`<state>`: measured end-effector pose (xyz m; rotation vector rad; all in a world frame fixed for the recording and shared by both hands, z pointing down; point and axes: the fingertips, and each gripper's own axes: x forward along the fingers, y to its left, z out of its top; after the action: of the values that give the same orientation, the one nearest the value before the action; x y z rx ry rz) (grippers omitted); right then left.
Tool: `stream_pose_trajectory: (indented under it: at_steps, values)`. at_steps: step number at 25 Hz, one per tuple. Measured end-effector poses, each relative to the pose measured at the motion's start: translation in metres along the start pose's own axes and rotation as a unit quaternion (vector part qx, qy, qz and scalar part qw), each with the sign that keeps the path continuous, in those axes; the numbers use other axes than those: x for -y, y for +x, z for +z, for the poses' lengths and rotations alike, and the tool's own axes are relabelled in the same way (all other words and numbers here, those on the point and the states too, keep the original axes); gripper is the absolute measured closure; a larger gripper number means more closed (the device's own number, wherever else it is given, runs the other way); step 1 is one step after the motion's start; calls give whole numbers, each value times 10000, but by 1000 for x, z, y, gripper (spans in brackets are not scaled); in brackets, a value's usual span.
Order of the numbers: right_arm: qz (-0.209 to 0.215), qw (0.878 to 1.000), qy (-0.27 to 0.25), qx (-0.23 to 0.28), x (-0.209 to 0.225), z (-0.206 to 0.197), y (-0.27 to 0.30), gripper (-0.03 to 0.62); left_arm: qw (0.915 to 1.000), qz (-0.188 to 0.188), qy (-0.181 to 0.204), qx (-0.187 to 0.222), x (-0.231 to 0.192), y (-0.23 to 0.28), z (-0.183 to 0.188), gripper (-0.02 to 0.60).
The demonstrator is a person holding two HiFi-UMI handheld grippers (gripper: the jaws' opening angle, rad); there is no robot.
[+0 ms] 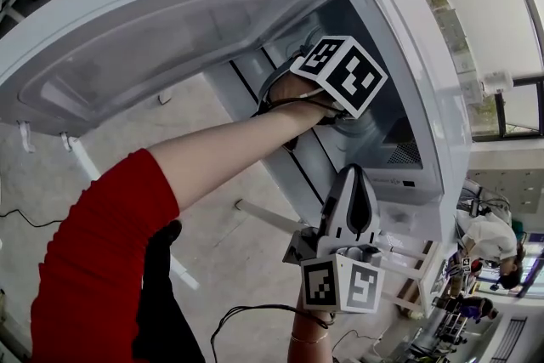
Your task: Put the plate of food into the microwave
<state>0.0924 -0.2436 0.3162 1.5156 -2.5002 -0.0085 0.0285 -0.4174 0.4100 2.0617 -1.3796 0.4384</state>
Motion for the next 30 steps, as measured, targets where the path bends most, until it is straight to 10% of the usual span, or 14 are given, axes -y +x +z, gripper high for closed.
stream_pose_trajectory:
  at_steps: [8, 15, 21, 26, 30]
  values:
    - [9, 10000, -49, -39, 0, 1, -1, 579, 9992, 247, 315, 78, -1, -1, 4, 436]
    - [-26, 10000, -59, -39, 3, 1, -4, 579, 9998, 10, -171, -47, -1, -2, -1, 436]
    - [-1, 10000, -70, -29, 2, 0, -4, 579, 9963, 360, 763, 128, 3, -7, 8, 434]
    - [27, 10000, -58, -45, 1, -2, -5, 579, 9717, 963, 2142, 271, 9, -10, 16, 434]
    - [27, 9999, -26, -93, 2, -5, -7, 579, 9796, 751, 1847, 261, 11, -6, 13, 434]
